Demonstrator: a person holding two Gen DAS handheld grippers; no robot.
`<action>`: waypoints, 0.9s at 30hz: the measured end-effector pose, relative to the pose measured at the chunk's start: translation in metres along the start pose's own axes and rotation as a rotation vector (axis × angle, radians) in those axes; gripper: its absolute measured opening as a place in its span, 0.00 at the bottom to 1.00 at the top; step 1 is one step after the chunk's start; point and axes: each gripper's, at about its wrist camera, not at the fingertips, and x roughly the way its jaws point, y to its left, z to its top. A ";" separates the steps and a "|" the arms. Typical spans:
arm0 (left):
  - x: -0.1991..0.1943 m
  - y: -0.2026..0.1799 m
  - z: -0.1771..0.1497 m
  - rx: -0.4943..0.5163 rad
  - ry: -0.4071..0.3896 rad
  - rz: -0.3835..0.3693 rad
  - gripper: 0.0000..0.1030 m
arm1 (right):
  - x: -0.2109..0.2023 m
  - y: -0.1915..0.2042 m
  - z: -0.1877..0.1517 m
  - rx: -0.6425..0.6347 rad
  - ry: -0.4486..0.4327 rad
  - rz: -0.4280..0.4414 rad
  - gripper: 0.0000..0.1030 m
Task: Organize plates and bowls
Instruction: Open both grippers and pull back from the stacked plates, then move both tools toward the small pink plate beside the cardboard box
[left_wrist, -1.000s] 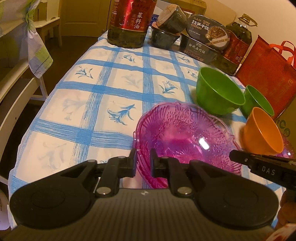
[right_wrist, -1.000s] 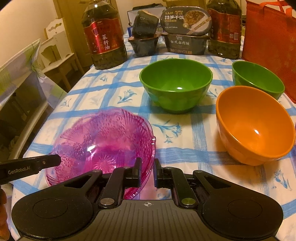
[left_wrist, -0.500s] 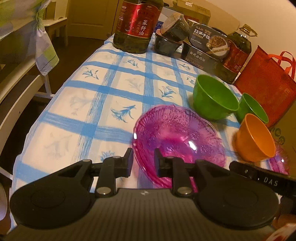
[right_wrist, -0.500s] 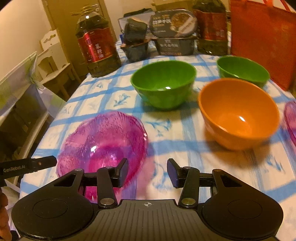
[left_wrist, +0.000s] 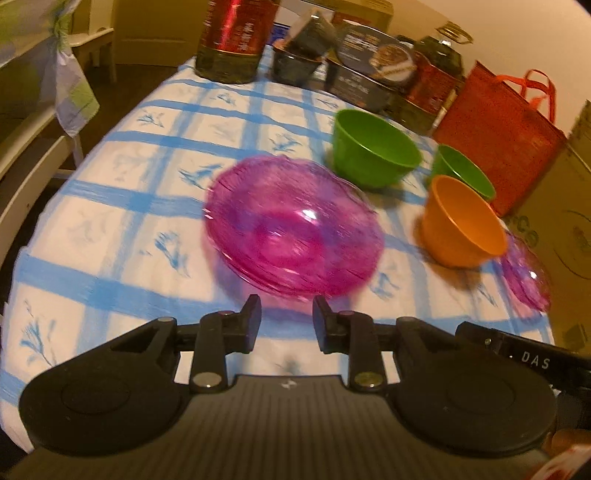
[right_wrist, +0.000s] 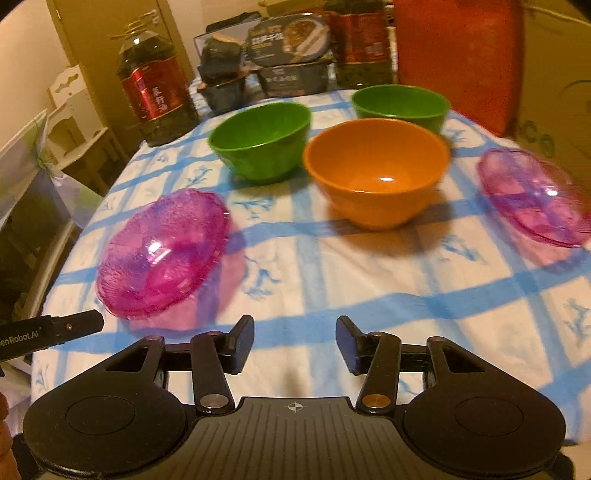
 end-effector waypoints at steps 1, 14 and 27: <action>-0.001 -0.006 -0.003 0.005 0.001 -0.006 0.29 | -0.005 -0.004 -0.002 0.002 -0.006 -0.015 0.57; 0.000 -0.083 -0.018 0.091 0.010 -0.083 0.50 | -0.052 -0.072 -0.013 0.093 -0.041 -0.142 0.62; 0.002 -0.140 -0.027 0.176 0.003 -0.142 0.67 | -0.079 -0.120 -0.021 0.185 -0.067 -0.184 0.63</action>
